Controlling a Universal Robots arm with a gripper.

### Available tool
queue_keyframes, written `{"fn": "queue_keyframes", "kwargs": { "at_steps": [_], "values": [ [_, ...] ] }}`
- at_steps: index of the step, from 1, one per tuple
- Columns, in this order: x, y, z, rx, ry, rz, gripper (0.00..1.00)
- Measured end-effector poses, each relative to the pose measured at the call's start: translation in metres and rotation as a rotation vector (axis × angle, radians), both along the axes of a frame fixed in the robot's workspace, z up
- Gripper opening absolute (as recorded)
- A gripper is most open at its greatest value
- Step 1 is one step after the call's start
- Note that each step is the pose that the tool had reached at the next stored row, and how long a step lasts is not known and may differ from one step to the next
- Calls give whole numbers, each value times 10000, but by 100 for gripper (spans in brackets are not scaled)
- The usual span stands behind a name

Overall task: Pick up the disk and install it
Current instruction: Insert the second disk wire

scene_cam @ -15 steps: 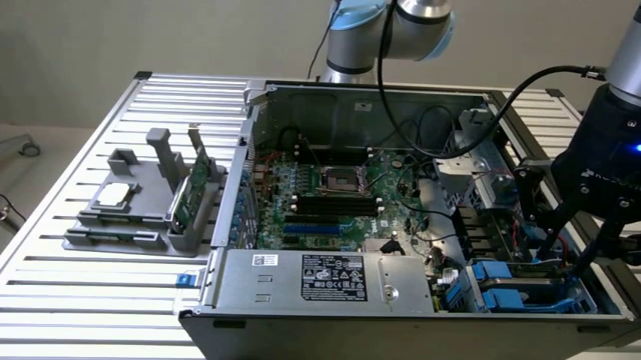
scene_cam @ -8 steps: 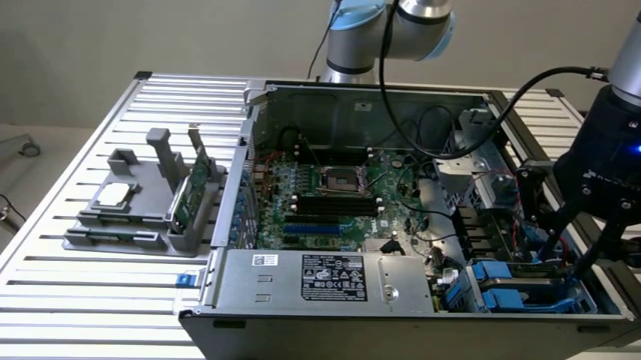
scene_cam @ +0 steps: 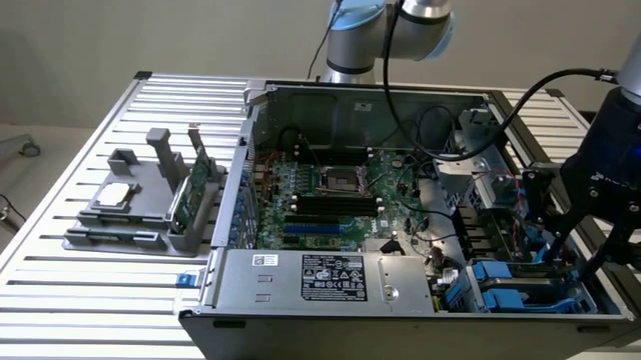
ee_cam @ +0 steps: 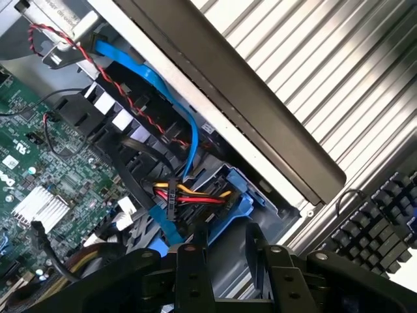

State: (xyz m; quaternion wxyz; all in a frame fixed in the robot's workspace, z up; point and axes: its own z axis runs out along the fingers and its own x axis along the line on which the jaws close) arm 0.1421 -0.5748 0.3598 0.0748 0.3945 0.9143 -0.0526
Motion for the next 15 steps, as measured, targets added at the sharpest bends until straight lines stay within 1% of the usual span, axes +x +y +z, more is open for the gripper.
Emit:
{"fn": "queue_keyframes", "kwargs": {
  "at_steps": [3, 6, 8, 11, 15],
  "values": [
    [34, -31, -1, 1, 3, -18, 37],
    [38, -64, -16, 2, 3, -104, 37],
    [39, -73, -39, 25, 4, -238, 37],
    [39, -75, -65, 99, 4, -523, 37],
    [39, -75, -100, 244, 5, -996, 37]
  ]
}}
